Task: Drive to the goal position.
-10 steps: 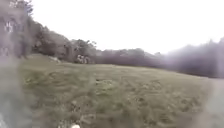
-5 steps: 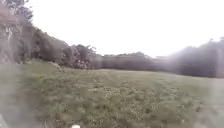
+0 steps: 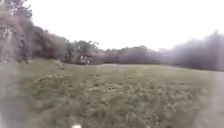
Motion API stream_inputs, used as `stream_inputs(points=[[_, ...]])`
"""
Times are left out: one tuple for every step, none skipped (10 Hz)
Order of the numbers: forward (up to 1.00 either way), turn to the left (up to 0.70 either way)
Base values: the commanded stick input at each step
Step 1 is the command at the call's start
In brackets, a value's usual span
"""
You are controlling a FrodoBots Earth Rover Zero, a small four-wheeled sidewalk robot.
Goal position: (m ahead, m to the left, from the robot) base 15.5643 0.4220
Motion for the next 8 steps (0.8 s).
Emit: stream_inputs(points=[[0.70, -0.11], [0.70, -0.11], [0.70, -0.11], [0.70, -0.11], [0.70, -0.11], [0.70, -0.11], [0.70, -0.11], [0.70, -0.11]])
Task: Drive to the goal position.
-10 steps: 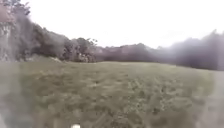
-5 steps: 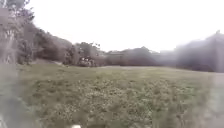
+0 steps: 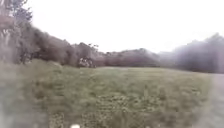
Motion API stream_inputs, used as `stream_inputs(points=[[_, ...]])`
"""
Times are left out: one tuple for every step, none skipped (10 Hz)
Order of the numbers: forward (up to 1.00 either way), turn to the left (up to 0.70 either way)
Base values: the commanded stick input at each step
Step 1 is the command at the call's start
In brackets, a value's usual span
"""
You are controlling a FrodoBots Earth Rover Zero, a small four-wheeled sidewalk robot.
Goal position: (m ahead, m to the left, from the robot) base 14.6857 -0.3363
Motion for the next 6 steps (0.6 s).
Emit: stream_inputs(points=[[0.70, -0.11], [0.70, -0.11], [0.70, -0.11], [0.70, -0.11], [0.70, -0.11], [0.70, -0.11]])
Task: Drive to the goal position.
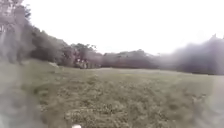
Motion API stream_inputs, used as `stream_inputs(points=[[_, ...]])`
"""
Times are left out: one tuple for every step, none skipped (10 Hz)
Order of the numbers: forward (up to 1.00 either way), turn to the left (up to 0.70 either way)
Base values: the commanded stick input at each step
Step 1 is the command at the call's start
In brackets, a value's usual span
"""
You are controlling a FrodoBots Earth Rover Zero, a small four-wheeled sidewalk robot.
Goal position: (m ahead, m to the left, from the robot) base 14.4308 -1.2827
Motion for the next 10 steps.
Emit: stream_inputs(points=[[0.70, -0.11], [0.70, -0.11], [0.70, -0.03], [0.70, 0.00], [0.70, 0.00], [0.70, 0.00], [0.70, 0.00], [0.70, 0.00], [0.70, 0.00], [0.70, 0.00]])
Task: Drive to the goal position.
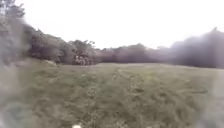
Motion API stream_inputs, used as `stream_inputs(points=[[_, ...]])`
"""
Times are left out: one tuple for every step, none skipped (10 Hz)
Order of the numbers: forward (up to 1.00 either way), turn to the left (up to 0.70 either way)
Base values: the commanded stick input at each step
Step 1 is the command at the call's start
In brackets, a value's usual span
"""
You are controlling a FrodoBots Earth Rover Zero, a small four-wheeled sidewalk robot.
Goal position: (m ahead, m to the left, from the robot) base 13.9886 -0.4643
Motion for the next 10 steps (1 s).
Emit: stream_inputs(points=[[0.70, 0.00], [0.70, 0.00], [0.70, 0.00], [0.70, 0.00], [0.70, -0.01], [0.70, -0.01], [0.70, -0.01], [0.70, -0.01], [0.70, -0.01], [0.70, -0.01]])
